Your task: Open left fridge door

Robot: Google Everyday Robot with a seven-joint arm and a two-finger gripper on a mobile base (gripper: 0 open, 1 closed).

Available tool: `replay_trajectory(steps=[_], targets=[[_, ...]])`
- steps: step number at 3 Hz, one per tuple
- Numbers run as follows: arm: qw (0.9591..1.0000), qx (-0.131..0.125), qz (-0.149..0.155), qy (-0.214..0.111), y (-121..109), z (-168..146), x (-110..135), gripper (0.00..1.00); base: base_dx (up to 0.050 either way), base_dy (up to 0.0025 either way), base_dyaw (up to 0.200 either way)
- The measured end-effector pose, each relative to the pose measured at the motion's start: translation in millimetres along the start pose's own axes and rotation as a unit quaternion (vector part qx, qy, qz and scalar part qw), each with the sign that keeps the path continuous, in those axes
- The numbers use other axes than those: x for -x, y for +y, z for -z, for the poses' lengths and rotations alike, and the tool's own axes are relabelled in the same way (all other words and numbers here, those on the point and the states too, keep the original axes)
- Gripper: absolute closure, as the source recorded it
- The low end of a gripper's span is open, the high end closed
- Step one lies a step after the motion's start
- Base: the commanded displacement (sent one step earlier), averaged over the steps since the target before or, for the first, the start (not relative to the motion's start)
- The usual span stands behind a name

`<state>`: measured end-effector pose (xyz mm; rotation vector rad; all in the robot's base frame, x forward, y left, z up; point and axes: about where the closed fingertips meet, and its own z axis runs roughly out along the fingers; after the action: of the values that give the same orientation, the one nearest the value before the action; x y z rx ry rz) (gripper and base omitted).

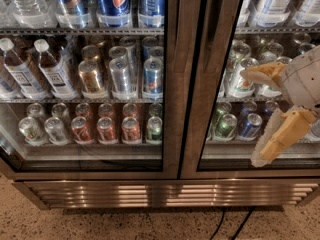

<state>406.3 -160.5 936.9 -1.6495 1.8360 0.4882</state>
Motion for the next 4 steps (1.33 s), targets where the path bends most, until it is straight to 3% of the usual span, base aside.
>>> replay_trajectory(steps=[1, 2, 3, 4], targets=[[0.9961, 0.035, 0.081, -0.01, 37.7, 12.3, 91.4, 0.0, 0.0, 0.0, 0.0], [0.9961, 0.035, 0.081, -0.011, 37.7, 12.3, 91.4, 0.0, 0.0, 0.0, 0.0], [0.9917, 0.054, 0.096, -0.066, 40.1, 11.6, 102.6, 0.0, 0.0, 0.0, 0.0], [0.9718, 0.092, 0.126, -0.176, 45.6, 15.8, 123.4, 0.0, 0.0, 0.0, 0.0]])
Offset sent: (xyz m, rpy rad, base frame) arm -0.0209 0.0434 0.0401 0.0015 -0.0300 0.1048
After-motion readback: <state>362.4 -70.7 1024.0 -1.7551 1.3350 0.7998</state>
